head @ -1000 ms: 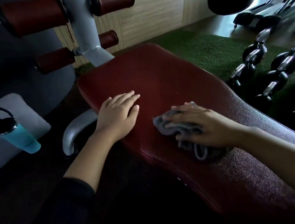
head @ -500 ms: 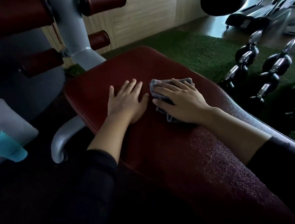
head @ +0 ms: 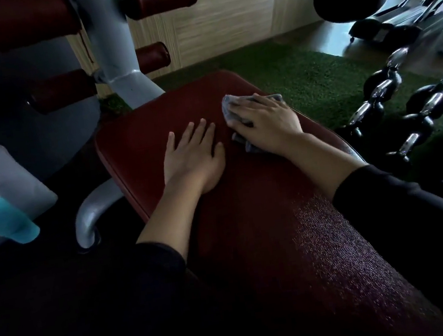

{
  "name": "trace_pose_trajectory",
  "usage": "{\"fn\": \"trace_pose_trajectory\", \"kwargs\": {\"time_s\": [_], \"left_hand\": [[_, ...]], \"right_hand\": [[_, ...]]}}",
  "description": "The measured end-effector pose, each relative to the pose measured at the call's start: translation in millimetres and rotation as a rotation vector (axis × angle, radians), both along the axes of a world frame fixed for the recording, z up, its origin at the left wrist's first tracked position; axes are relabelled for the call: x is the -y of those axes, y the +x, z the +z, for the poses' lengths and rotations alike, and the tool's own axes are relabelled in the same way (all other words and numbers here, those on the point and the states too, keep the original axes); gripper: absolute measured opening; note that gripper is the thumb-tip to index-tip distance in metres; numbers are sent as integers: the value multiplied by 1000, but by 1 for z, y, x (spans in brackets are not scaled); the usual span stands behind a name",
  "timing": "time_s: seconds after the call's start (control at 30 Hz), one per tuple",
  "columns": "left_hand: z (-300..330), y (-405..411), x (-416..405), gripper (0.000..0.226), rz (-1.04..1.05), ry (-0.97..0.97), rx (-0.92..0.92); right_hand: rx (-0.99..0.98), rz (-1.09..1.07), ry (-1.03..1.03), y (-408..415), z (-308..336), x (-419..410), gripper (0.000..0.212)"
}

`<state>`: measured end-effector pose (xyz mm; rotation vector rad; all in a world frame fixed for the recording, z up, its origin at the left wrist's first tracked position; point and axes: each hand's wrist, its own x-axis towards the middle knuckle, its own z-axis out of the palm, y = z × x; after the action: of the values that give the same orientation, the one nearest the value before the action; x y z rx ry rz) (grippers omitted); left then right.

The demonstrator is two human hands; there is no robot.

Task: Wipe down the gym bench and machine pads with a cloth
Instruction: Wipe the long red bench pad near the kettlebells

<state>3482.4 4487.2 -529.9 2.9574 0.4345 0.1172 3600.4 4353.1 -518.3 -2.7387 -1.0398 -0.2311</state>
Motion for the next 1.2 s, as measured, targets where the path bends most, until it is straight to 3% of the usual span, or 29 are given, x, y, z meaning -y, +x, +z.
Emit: {"fn": "trace_pose_trajectory", "kwargs": {"time_s": [0.2,0.37,0.5,0.63,0.8,1.0,1.2], "left_hand": [[-2,-1,0,57,4,0,0],[-5,3,0,56,11,10,3],[-4,4,-1,56,1,28,-9],[-3,1,-1,56,-4,12,20],[-5,1,-1,57,2,1,24],[-5,4,0,57,10,6,13],[-4,4,-1,57,3,17,14]], "right_hand": [[-42,-187,103,7,-6,72,50],[121,50,145,-64,-21,67,54],[37,93,56,-49,-10,20,48],[-13,5,63,18,-1,6,48],[-173,-254,167,36,1,68,44],[133,-17,141,-48,-17,74,56],[60,23,-13,-8,-5,4,49]]}}
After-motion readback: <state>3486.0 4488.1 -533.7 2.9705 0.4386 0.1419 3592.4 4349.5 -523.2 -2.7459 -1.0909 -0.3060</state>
